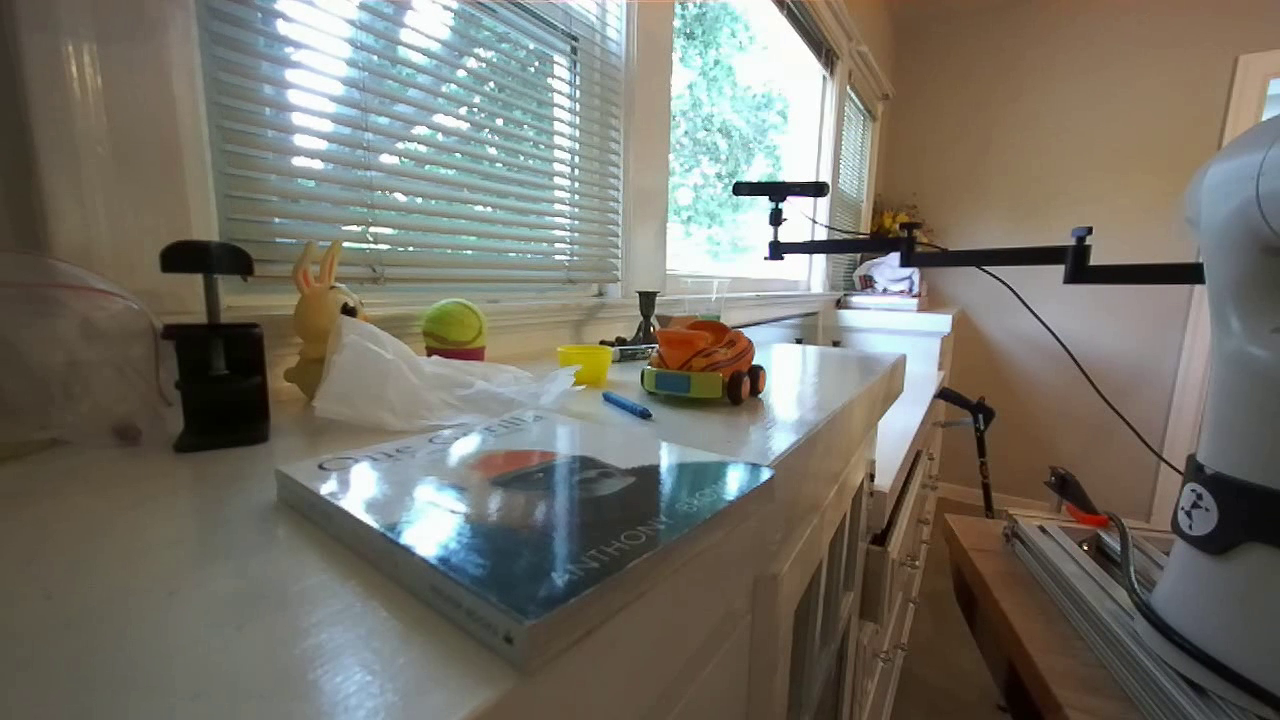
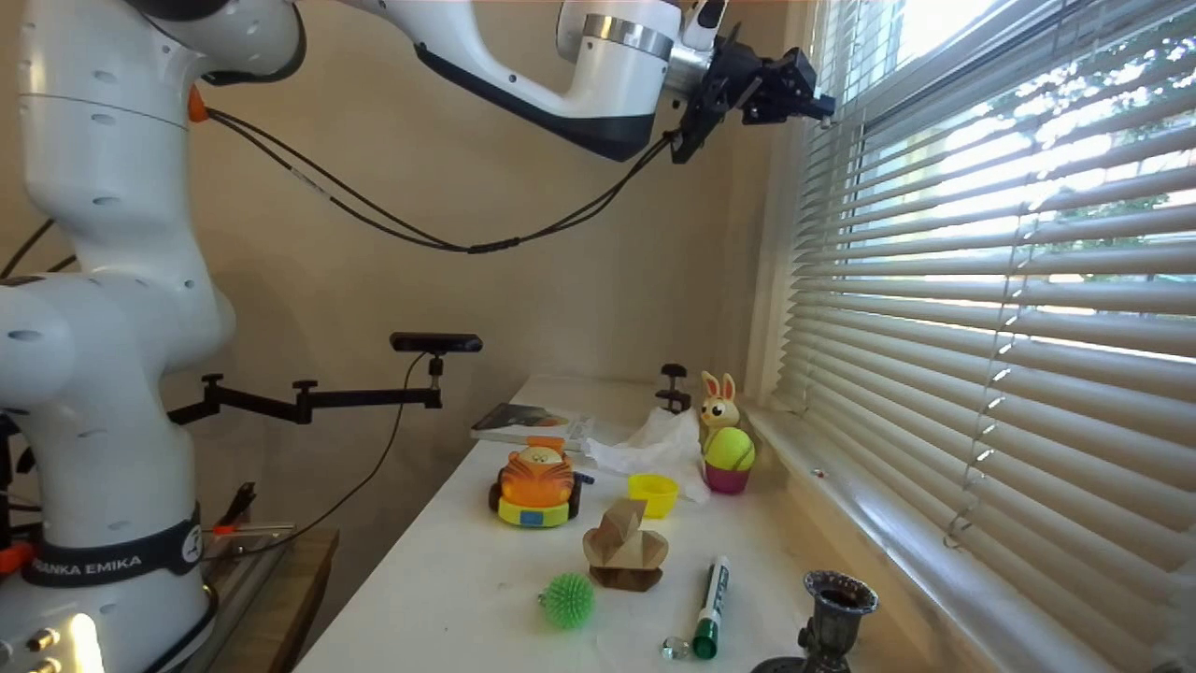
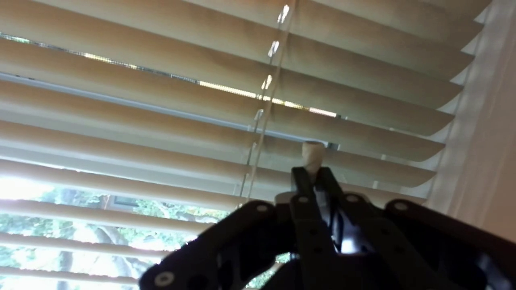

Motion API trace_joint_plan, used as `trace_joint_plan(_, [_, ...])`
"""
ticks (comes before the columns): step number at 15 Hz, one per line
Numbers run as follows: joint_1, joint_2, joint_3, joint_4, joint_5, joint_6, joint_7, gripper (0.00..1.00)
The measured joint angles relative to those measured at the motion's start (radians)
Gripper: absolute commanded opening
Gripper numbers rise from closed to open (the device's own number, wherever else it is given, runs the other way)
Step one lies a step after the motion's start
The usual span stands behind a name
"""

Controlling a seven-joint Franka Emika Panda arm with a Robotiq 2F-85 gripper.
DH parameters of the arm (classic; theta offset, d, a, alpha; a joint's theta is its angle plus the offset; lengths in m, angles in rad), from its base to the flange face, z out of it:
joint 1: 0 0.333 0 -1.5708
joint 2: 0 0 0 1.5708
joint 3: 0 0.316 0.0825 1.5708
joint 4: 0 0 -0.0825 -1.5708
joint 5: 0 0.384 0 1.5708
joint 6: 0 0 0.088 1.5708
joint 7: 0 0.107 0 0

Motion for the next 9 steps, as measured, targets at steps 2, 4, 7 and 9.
trace_joint_plan(2, [0.0, 0.0, 0.001, -0.002, 0.0, 0.0, 0.001, 0.03])
trace_joint_plan(4, [0.001, -0.001, 0.002, -0.006, 0.0, 0.0, 0.002, 0.02])
trace_joint_plan(7, [0.001, -0.001, 0.002, -0.015, 0.0, 0.0, 0.008, 0.02])
trace_joint_plan(9, [0.001, -0.001, 0.002, -0.024, 0.0, 0.0, 0.011, 0.28])
